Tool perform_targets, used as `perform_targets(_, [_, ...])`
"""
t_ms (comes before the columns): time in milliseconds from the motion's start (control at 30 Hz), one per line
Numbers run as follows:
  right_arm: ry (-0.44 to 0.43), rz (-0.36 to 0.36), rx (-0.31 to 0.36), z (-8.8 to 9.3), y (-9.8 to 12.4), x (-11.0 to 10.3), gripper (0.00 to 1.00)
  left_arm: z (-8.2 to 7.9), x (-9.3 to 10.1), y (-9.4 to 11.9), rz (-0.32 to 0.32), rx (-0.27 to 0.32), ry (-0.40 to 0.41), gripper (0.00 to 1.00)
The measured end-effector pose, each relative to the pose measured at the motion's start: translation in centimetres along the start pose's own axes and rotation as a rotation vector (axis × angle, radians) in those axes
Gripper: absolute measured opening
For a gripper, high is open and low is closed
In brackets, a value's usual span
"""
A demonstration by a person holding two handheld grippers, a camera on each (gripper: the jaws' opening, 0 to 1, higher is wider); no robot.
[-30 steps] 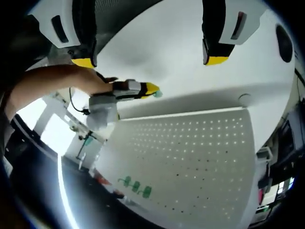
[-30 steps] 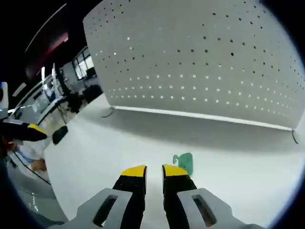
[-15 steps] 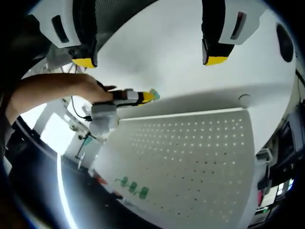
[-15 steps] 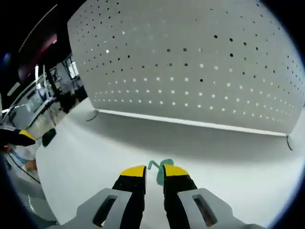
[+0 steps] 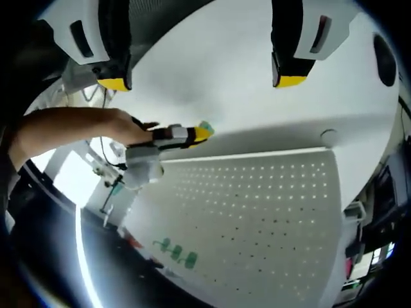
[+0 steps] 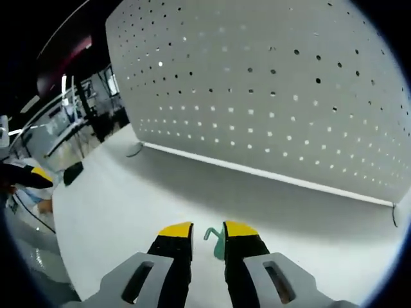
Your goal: Insert the hook assembly into the mounting plate slot until the hook locks in place.
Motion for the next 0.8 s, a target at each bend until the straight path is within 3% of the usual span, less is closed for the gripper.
perform_targets(233, [0.046,-0.028,-0.019,0.0,0.1,0.7,0.18,-0.1,0.0,-0.2,0.000,-0.001,0.000,0.91])
perform_targets(400, [0.031,-0.025,-0.029,0.1,-0.2,-0.2,0.17,-0.2,0.1,-0.3,0.002,-0.004,0.003,0.91])
perform_targets(700, [0.032,0.048,-0.050,0.1,-0.3,-0.1,0.10,-0.1,-0.1,0.0,-0.003,0.001,0.004,0.90])
perform_targets(800, [0.072,0.064,-0.045,-0.1,-0.1,0.1,0.03,0.0,-0.2,0.0,-0.004,-0.002,0.008,0.90])
Point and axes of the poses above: the point that each gripper's makers call its tool centre point, and the gripper's own axes: y roughly backward along the fingers, x roughly to its right, z roughly out of its underside, the point moved 7 cm from there along y, roughly backward along the fingers, and after that the axes turned 11 degrees about -x, right-handed, at the moved point
